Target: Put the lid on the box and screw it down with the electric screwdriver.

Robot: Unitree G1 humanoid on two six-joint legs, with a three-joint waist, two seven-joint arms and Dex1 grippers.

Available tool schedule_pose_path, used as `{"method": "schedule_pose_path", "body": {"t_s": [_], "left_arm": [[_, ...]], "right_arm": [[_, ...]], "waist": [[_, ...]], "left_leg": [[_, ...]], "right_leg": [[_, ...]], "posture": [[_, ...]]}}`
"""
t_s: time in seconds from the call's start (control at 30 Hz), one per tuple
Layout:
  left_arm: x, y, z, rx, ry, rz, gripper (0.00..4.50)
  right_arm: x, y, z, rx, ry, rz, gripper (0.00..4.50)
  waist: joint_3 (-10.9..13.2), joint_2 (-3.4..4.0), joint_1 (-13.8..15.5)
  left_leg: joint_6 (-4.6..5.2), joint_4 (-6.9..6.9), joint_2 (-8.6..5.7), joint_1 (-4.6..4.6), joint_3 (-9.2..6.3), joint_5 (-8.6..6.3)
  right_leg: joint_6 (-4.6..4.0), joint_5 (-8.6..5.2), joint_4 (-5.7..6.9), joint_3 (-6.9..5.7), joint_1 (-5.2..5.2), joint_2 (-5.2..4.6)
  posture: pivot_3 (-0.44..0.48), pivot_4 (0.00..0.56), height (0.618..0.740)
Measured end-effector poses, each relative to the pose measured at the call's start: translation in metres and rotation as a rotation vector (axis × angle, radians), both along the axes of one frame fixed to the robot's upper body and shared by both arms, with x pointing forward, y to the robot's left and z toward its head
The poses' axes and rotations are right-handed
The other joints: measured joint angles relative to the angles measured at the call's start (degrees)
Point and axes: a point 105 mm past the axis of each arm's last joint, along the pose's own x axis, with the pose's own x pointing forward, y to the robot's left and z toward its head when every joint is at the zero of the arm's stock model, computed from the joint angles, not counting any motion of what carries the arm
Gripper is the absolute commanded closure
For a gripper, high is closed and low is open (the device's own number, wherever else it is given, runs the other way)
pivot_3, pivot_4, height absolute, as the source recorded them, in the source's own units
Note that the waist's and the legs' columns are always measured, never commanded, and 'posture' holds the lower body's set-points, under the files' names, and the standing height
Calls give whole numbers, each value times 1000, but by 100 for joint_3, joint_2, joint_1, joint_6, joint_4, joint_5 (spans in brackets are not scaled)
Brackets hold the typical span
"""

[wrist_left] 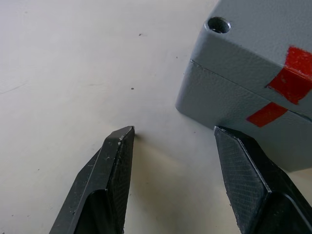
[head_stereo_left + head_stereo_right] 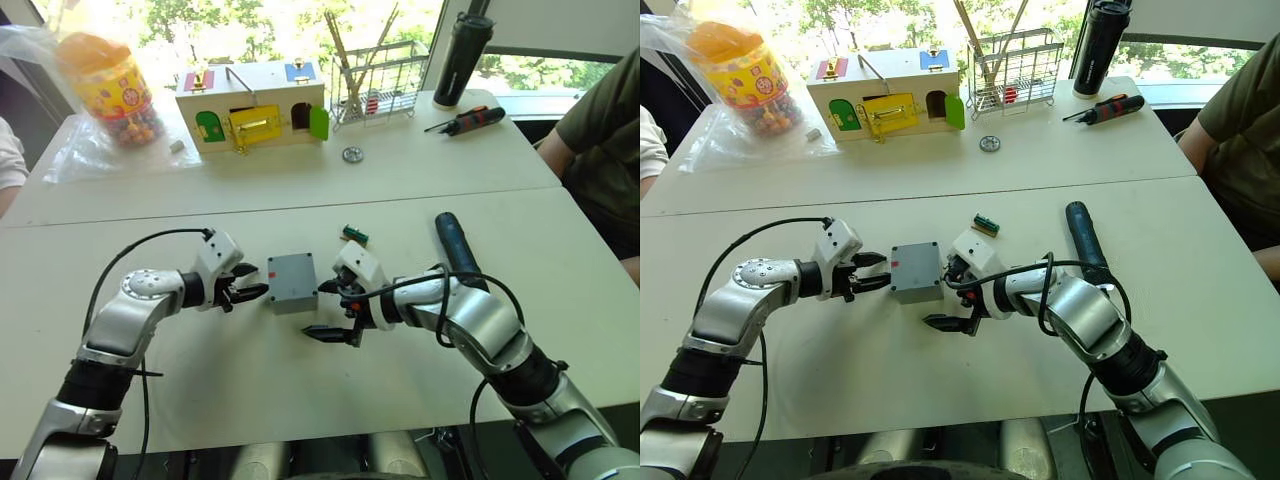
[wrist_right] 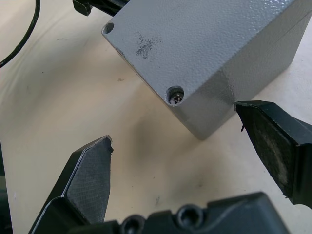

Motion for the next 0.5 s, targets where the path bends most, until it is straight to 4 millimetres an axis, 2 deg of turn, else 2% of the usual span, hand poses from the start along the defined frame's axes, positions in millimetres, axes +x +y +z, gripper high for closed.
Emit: {"method": "schedule_pose_path", "body": {"t_s": [0.07,0.2,0.23,0.3,0.4,0.5], "left_arm": [[-2,0,0,3,10,-21,1832],[-9,10,8,32,34,-78,1832],[-9,17,14,43,38,-75,1832],[-4,27,39,38,-15,-65,1832],[-2,17,71,8,-80,-112,1832],[-14,-8,91,-36,-81,-215,1832]], "right_arm": [[0,-1,2,2,-9,-6,21],[-1,-19,24,49,-55,-46,21],[-3,-26,32,61,-72,-55,21],[-2,-39,49,101,-116,-95,21],[3,-54,60,153,-140,-177,21],[12,-76,50,144,-132,-294,21]], "waist": [[0,0,1],[0,0,11],[1,-1,6],[0,-1,8],[0,-1,29],[-1,-3,7]], "left_leg": [[0,0,-1,0,0,0],[0,-1,0,-1,-5,0],[1,-1,1,-1,-5,0],[1,-2,1,1,-6,0],[1,0,-1,2,-7,-1],[6,0,-4,2,-1,-3]], "right_leg": [[0,0,0,0,0,-1],[0,0,-1,0,0,-1],[0,0,-3,1,1,0],[0,0,-5,0,6,0],[0,0,-7,-1,13,-3],[0,0,-9,2,14,-4]], "posture": [[0,150,740],[0,150,740],[0,150,740],[0,150,740],[0,150,740],[0,150,740]]}}
